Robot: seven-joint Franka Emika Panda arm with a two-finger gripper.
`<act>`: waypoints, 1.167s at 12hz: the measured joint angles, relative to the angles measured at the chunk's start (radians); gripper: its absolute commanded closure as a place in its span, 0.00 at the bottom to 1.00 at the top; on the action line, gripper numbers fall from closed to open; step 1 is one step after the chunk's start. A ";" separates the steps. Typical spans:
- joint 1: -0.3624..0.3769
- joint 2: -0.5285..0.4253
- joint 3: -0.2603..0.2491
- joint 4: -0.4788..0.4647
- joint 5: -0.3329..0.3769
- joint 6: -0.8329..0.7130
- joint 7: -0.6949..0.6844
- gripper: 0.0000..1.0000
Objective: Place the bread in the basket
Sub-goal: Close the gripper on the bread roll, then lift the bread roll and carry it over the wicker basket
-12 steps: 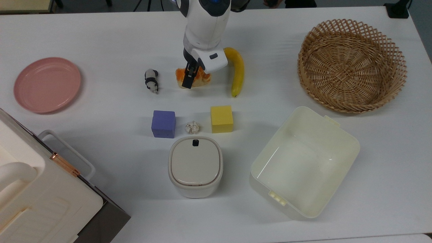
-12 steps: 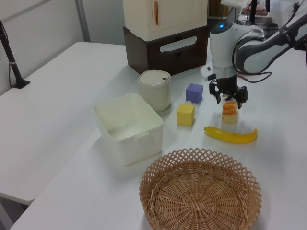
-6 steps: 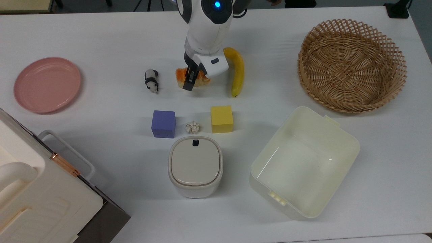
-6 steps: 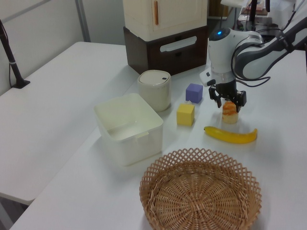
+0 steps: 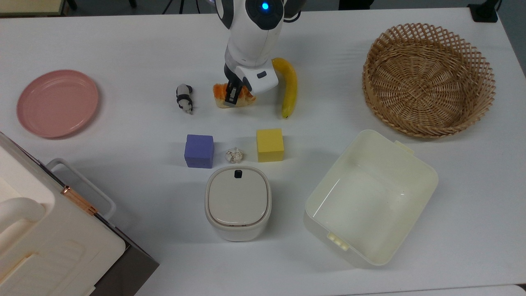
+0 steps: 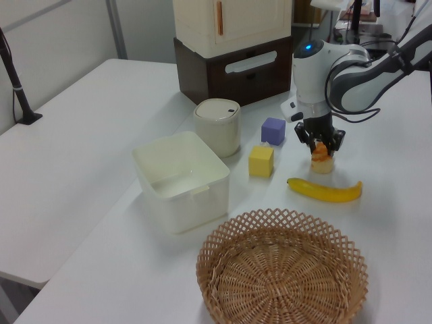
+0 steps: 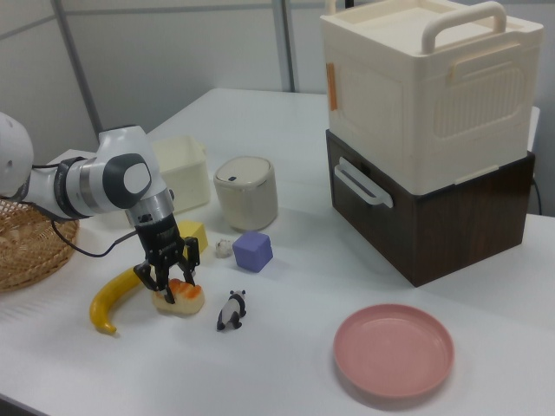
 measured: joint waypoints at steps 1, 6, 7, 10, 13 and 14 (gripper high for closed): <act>0.000 -0.002 0.000 0.002 0.000 0.000 0.006 0.48; 0.000 -0.047 -0.001 0.088 0.008 -0.119 0.121 0.48; 0.002 -0.050 0.000 0.108 0.021 -0.137 0.169 0.48; 0.032 -0.051 0.001 0.173 0.103 -0.179 0.384 0.48; 0.082 -0.051 0.002 0.220 0.158 -0.181 0.598 0.54; 0.106 -0.052 0.002 0.233 0.167 -0.181 0.664 0.54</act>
